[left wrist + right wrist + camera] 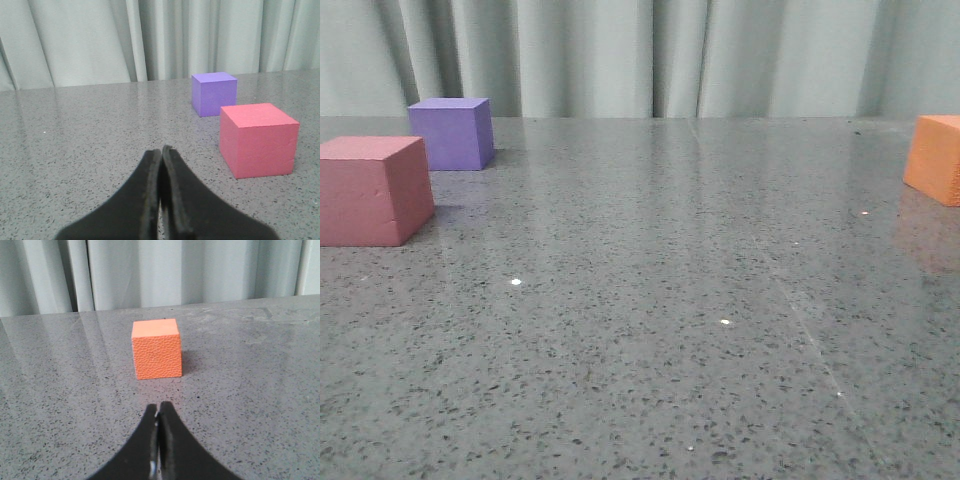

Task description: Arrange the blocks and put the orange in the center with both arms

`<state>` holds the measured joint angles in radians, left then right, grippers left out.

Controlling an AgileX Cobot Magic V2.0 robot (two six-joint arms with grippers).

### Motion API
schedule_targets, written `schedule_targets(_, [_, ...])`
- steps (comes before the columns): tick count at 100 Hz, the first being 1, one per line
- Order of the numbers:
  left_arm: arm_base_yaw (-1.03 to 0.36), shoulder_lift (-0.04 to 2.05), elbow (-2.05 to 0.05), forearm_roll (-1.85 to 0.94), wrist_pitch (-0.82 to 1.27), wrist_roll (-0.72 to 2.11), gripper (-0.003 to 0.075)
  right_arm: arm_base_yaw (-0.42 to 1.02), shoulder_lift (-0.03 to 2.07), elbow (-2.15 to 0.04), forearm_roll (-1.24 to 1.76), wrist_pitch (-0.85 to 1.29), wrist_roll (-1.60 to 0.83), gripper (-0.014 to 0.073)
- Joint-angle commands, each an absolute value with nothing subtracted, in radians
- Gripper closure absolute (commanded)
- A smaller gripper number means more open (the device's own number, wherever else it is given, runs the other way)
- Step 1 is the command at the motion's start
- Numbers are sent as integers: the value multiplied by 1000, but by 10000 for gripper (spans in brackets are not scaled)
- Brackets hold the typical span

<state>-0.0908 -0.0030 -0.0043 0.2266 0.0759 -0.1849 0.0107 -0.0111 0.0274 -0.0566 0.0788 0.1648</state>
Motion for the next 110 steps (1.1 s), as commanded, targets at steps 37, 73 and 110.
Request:
schedule_targets(37, [-89, -37, 49, 226, -11, -186, 739, 4, -20, 14, -56, -7, 156, 661])
schedule_targets(73, [-89, -37, 49, 226, -11, -186, 739, 4, -20, 13, -56, -135, 159, 661])
schedule_targets(110, [-89, -37, 49, 226, -11, -186, 739, 4, 127, -329, -55, 252, 281, 661])
